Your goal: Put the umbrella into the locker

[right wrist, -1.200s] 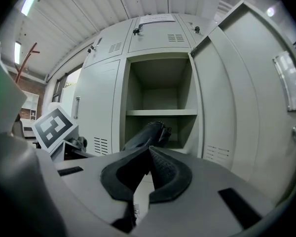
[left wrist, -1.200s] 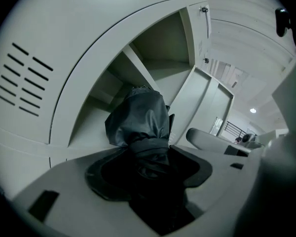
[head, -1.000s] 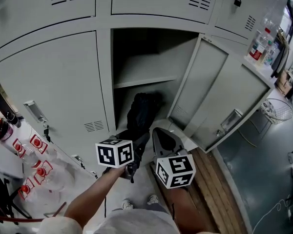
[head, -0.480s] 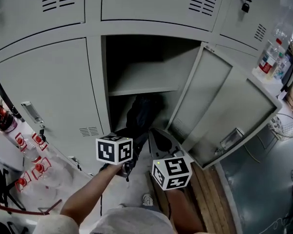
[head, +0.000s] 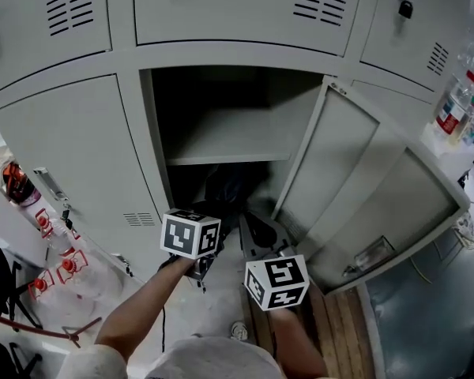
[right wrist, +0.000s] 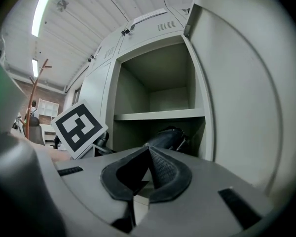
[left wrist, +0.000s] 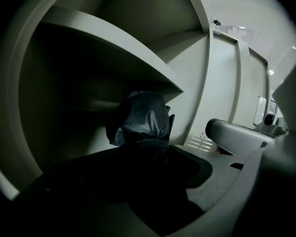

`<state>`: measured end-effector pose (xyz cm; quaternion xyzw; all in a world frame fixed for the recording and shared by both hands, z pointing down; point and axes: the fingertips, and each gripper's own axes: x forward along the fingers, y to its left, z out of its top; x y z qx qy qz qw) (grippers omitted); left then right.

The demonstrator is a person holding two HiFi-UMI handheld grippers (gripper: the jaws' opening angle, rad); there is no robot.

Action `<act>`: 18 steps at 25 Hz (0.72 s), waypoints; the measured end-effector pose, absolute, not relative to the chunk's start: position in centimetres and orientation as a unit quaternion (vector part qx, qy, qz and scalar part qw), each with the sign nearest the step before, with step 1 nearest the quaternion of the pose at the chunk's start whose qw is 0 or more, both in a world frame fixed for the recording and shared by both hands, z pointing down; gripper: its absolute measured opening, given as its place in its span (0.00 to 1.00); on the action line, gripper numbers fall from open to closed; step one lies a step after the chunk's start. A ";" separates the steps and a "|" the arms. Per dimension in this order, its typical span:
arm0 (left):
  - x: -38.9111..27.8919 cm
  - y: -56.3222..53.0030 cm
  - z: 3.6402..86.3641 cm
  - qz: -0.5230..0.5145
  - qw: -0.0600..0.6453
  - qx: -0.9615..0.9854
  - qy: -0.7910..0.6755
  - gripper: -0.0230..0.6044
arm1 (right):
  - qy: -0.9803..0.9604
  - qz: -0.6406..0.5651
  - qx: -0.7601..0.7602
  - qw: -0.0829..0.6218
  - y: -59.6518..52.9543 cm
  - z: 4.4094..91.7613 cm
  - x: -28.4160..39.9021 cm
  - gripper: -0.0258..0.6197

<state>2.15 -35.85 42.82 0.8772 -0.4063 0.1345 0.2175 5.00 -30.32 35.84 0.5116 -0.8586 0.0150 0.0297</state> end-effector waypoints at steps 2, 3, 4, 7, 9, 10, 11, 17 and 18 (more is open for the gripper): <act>2.2 -36.7 42.7 0.145 0.206 0.874 -0.414 0.44 | -0.861 0.018 0.508 0.028 -30.7 36.1 5.2 0.04; 2.2 -37.1 42.6 0.151 0.200 0.873 -0.418 0.44 | -0.862 0.020 0.506 0.027 -30.9 36.2 5.3 0.04; 2.3 -37.5 42.6 0.159 0.192 0.872 -0.421 0.44 | -0.863 0.022 0.505 0.026 -31.0 36.3 5.3 0.04; 2.6 -38.4 42.6 0.182 0.167 0.870 -0.426 0.44 | -0.864 0.024 0.502 0.022 -31.4 36.4 5.7 0.04; 3.0 -38.9 42.7 0.195 0.153 0.870 -0.426 0.44 | -0.864 0.024 0.502 0.020 -31.6 36.4 6.0 0.04; 3.2 -39.2 42.7 0.202 0.147 0.870 -0.425 0.44 | -0.865 0.025 0.502 0.019 -31.7 36.4 6.1 0.04; 3.4 -39.4 42.7 0.209 0.140 0.870 -0.424 0.44 | -0.864 0.025 0.502 0.018 -31.8 36.4 6.3 0.04; 4.6 -40.8 42.7 0.251 0.082 0.869 -0.418 0.44 | -0.865 0.035 0.499 0.017 -32.3 36.8 7.1 0.04; 4.7 -41.1 42.8 0.257 0.075 0.868 -0.418 0.44 | -0.865 0.034 0.500 0.019 -32.3 36.9 7.2 0.04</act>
